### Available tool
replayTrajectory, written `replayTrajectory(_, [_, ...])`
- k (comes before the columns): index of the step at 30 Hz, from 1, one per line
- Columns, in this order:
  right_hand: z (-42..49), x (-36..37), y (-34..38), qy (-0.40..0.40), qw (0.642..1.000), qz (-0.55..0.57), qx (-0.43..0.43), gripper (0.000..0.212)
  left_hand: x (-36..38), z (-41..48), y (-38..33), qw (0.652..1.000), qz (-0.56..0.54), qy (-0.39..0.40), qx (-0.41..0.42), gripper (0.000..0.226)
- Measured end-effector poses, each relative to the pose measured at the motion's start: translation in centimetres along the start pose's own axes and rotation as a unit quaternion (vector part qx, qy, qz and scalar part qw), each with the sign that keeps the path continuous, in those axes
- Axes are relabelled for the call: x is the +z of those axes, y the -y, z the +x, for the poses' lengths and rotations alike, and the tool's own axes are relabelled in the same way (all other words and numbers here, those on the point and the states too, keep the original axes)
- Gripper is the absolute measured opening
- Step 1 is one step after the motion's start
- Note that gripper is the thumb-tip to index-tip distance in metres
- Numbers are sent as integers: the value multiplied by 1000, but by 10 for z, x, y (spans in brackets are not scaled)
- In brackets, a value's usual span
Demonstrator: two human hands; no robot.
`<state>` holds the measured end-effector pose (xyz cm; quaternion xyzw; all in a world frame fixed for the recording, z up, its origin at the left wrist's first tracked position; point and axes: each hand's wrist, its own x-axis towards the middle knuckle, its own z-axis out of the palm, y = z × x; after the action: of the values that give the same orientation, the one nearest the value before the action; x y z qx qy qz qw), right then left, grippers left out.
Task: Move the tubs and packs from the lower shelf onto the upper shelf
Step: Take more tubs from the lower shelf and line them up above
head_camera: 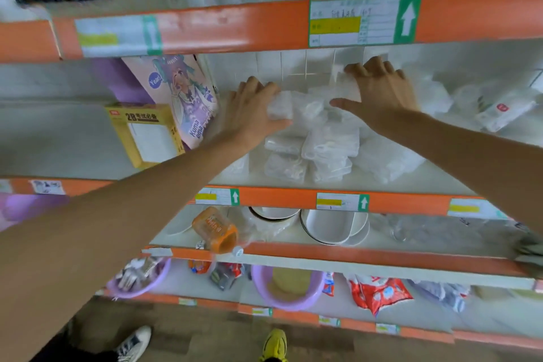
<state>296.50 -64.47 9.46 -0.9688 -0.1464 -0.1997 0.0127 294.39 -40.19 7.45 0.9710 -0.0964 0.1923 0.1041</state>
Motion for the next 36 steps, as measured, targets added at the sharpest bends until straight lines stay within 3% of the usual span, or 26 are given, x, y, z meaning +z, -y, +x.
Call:
replayTrajectory(6, [-44, -36, 19, 42, 999, 8, 2, 69, -36, -45, -24, 999, 16, 27, 6, 68])
replayTrajectory(13, [-95, -75, 30, 63, 995, -66, -39, 70, -82, -88, -57, 997, 56, 24, 56, 68])
replayTrajectory(22, [-104, -143, 43, 7, 996, -16, -86, 71, -157, -97, -74, 998, -13, 44, 48, 65])
replayTrajectory(26, [-89, -185, 49, -17, 995, -14, -99, 70, -195, -83, -74, 998, -36, 11, 55, 63])
replayTrajectory(30, [-63, -213, 44, -63, 992, -7, -112, 74, -225, -52, -67, 994, -65, -73, 52, 70])
replayTrajectory(36, [-6, -222, 31, -104, 991, -3, -84, 68, -245, 9, -50, 991, -82, -96, 35, 62])
